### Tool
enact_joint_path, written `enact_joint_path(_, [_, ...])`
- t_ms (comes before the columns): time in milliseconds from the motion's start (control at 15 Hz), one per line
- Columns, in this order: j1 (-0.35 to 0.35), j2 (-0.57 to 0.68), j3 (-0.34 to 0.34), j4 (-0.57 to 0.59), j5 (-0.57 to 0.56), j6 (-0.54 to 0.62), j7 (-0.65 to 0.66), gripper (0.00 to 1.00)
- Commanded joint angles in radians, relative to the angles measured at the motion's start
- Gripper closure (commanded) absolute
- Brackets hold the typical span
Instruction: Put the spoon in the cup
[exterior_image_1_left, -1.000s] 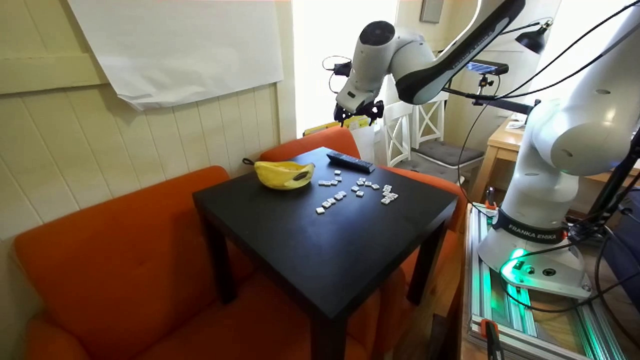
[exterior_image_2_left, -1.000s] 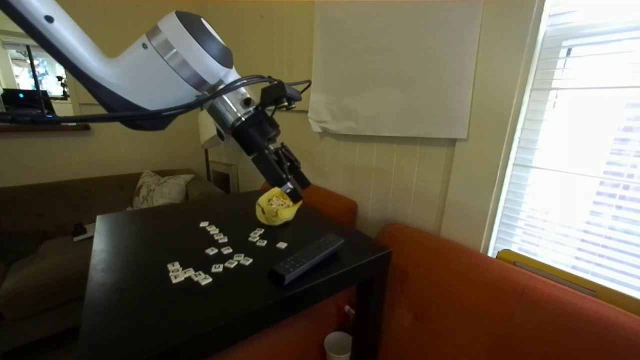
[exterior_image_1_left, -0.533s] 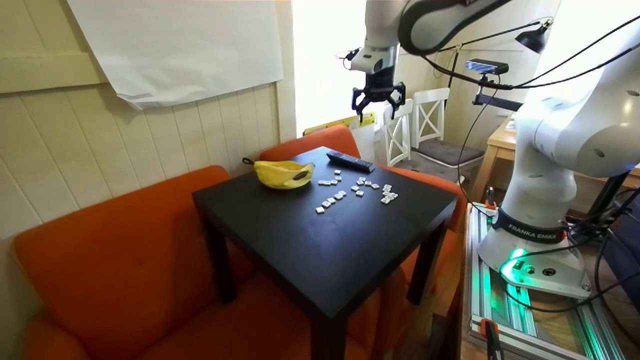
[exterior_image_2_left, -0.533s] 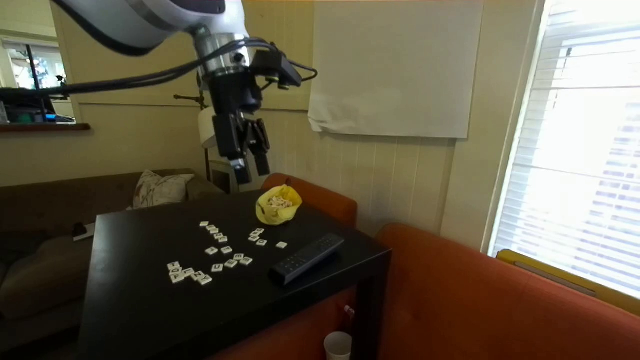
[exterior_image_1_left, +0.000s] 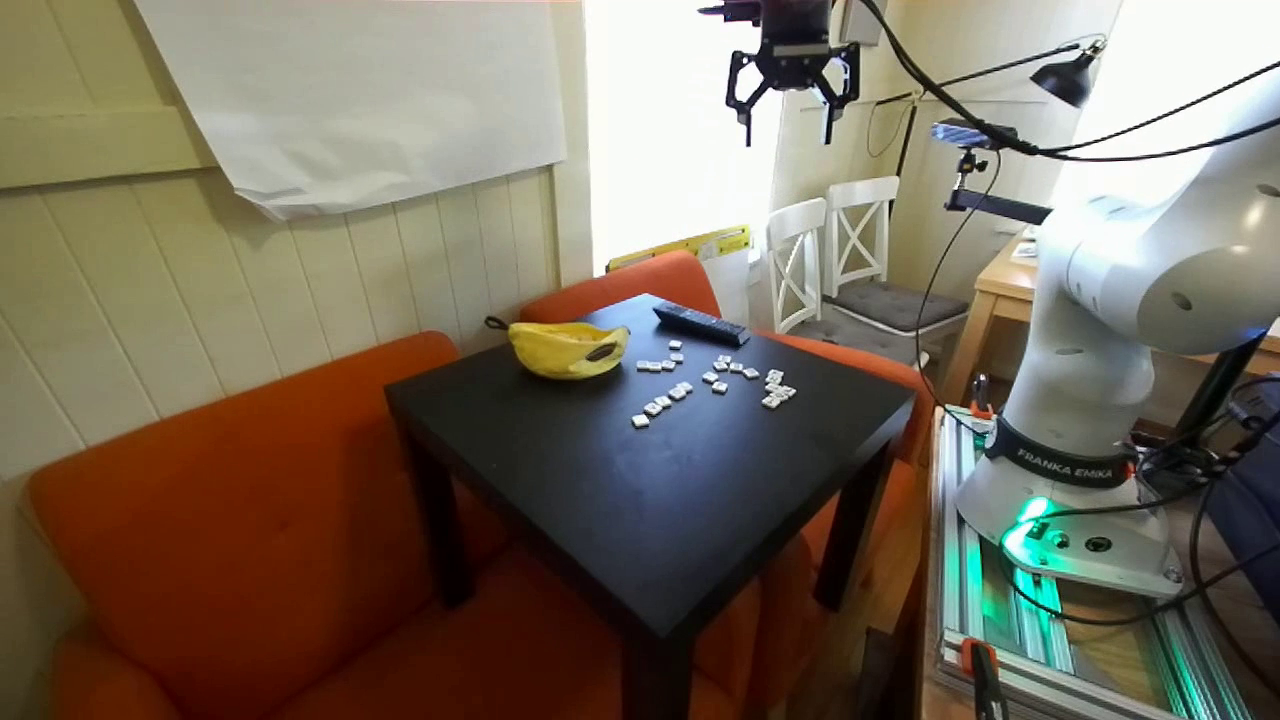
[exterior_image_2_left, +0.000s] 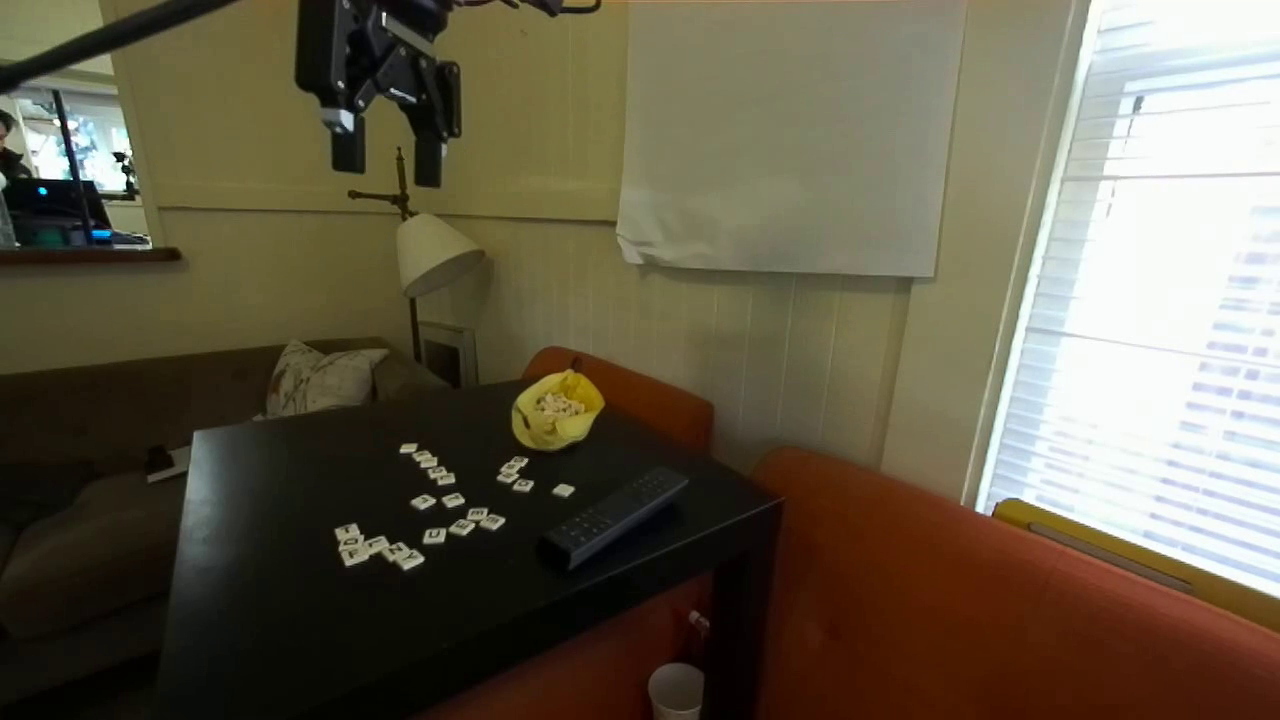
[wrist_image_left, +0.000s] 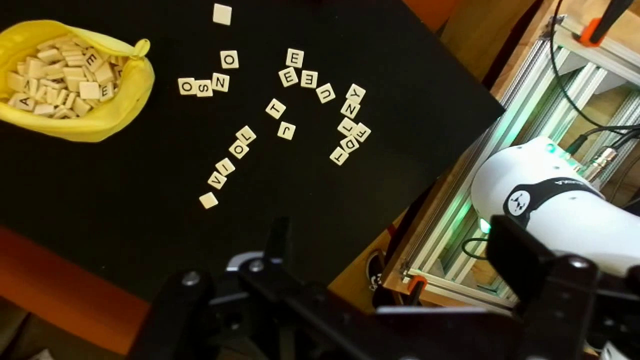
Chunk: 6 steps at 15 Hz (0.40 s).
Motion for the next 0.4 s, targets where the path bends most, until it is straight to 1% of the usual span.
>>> enact_joint_path(0, [-0.051,0.008,0.035,0.002,0.022,0.0,-0.021,0.0])
enact_joint_path(333, [-0.053,0.013,0.035,0.0,0.023,0.0,-0.021,0.0])
